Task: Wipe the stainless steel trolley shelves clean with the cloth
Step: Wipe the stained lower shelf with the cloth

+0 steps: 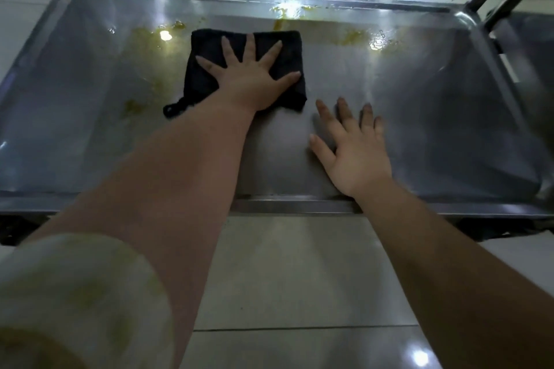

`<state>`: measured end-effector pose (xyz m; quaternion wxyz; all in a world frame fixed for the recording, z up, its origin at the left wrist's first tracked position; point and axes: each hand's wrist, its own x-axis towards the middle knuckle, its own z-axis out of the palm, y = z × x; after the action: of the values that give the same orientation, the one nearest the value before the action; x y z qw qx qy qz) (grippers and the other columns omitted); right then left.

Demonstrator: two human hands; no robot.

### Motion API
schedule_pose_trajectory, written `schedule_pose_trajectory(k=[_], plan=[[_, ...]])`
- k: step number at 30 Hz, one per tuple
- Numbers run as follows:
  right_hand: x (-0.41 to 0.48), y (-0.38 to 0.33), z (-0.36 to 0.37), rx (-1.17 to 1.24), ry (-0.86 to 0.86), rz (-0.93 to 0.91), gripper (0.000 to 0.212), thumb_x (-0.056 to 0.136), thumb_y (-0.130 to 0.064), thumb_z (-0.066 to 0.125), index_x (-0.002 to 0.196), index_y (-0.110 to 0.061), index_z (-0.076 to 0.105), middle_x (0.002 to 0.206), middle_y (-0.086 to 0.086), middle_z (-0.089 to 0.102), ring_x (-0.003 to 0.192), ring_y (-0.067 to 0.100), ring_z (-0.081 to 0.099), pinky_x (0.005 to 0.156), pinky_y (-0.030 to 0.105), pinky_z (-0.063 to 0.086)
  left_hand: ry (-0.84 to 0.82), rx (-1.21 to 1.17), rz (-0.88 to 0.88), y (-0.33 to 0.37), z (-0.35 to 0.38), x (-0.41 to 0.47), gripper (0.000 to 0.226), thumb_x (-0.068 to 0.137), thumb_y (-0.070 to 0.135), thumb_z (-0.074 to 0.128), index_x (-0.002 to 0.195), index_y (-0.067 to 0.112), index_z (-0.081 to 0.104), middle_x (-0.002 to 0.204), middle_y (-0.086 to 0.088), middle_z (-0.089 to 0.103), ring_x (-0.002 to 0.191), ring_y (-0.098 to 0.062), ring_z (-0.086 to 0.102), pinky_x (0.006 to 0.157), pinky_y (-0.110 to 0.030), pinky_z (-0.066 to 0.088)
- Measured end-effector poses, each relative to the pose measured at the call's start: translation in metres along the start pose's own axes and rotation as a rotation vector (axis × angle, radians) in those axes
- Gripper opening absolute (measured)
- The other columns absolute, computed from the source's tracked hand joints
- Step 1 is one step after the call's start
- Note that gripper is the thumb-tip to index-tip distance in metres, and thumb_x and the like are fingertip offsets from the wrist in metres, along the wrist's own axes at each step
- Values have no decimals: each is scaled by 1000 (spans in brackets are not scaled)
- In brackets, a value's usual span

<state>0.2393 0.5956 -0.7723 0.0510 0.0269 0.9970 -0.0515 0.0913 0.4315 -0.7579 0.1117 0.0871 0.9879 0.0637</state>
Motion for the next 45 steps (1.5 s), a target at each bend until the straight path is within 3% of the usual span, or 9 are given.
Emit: schedule_pose_trajectory(k=[6,14,18,28,34,37,41,45], plan=[[1,-1,-1,-39,-37,25,63,97,-61,17,154,-42,-2,165,-1,-6,149,39,-10,120,51,-7,-15,23,58,-13,2,-20,82,78,90,17,149,56,-4,164,5,-14,147,-36,-20,104,-78,-10],[1,-7,-1,-68,-53,21,61,98,-60,13,154,-42,-5,165,1,-9,148,41,-11,119,53,-8,-50,92,4,-75,28,-182,78,67,93,-3,137,65,-24,160,12,-25,148,-30,-21,106,-74,-8],[0,-8,0,-64,-44,18,60,98,-61,14,154,-44,-4,165,2,-7,148,41,-10,119,53,-7,-88,65,-14,-67,22,-158,80,67,93,6,137,66,-23,159,12,-29,146,-33,-25,104,-77,-8],[1,-2,-5,-37,-68,28,58,97,-63,14,151,-50,-2,165,-4,-5,149,38,-9,120,50,-6,-57,-18,17,-17,-2,-25,81,79,89,22,149,56,-2,164,4,-15,146,-39,-22,102,-79,-11],[1,-4,-4,-40,-65,34,58,97,-63,15,152,-50,0,165,-4,-4,149,38,-7,120,51,-5,-23,41,93,-42,20,-120,83,72,93,15,146,60,-6,163,10,-16,148,-34,-19,106,-76,-9],[-1,-7,-4,-60,-100,73,57,97,-63,12,152,-49,-1,165,-3,-6,148,40,-9,119,55,-6,22,38,51,-59,31,-162,85,69,94,11,146,61,-6,163,12,-16,148,-32,-18,108,-74,-9],[5,-42,-17,116,-42,135,53,99,-60,9,150,-52,-4,163,-14,-13,146,44,-17,112,65,-6,53,26,15,-57,33,-163,86,69,95,13,146,61,-5,163,12,-14,149,-32,-18,108,-74,-9],[1,-91,-7,266,11,23,54,101,-55,7,153,-46,-5,164,-11,-9,146,37,-22,117,58,-9,64,27,42,-59,34,-163,86,70,93,15,147,60,-6,163,12,-15,149,-31,-19,108,-73,-11]])
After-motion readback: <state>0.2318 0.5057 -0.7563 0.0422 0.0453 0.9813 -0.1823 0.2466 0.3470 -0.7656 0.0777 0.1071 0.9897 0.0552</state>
